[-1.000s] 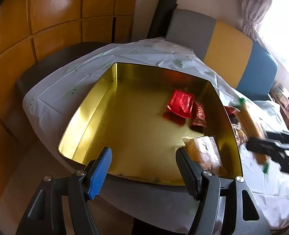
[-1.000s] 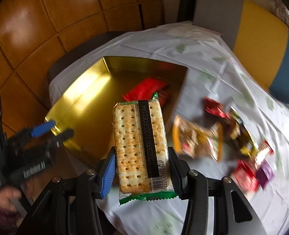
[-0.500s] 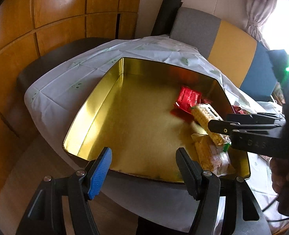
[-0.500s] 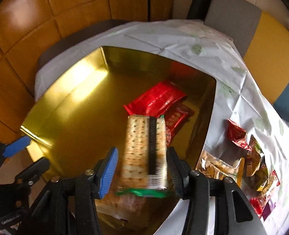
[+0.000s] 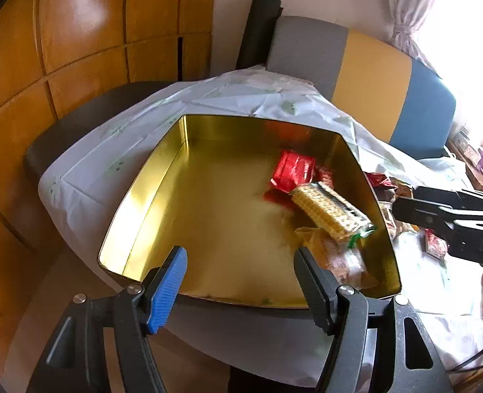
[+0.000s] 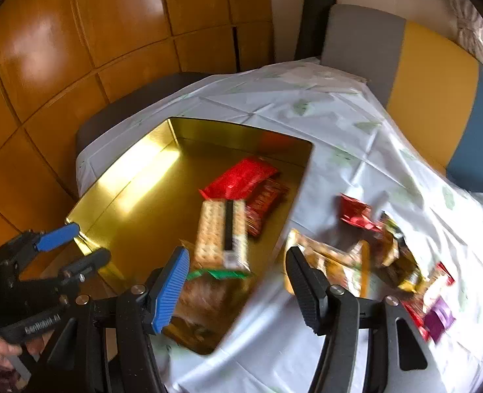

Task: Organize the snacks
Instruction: 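Carry the cracker pack into the gold tin with the right tool and release it, then grasp the clear nut bag with orange trim with the left tool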

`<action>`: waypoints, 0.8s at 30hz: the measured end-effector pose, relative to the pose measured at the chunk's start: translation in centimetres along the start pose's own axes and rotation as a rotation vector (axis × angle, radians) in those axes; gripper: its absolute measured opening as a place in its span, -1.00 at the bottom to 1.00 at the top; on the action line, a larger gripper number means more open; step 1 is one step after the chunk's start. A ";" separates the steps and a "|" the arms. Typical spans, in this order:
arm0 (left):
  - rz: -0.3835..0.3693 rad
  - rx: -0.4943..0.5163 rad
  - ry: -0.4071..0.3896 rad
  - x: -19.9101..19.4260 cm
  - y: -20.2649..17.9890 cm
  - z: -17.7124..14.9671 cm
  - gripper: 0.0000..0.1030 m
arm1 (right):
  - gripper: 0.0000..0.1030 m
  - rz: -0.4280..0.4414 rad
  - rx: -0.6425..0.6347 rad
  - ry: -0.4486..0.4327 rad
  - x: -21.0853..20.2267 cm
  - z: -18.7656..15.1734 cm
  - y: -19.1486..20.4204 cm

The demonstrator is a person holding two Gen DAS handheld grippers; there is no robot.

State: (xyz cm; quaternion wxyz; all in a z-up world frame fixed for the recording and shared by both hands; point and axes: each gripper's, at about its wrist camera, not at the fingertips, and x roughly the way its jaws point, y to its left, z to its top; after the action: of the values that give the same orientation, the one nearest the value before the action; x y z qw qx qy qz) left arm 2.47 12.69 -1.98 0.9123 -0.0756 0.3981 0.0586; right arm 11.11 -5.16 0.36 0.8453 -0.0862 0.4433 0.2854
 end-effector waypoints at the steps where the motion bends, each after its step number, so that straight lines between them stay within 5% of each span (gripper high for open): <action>1: -0.002 0.008 -0.002 -0.1 -0.3 0.0 0.33 | 0.21 -0.004 0.005 -0.002 -0.4 -0.3 -0.4; 24: -0.075 0.224 -0.025 -1.7 -7.0 0.1 0.33 | 0.21 -0.261 0.193 0.038 -7.0 -8.4 -15.2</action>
State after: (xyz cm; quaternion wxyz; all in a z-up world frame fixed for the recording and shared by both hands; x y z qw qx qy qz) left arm 2.59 5.72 -0.07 0.9215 0.0129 0.3877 -0.0195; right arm 10.64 -23.83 -0.69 0.8710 -0.0669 0.4696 0.1276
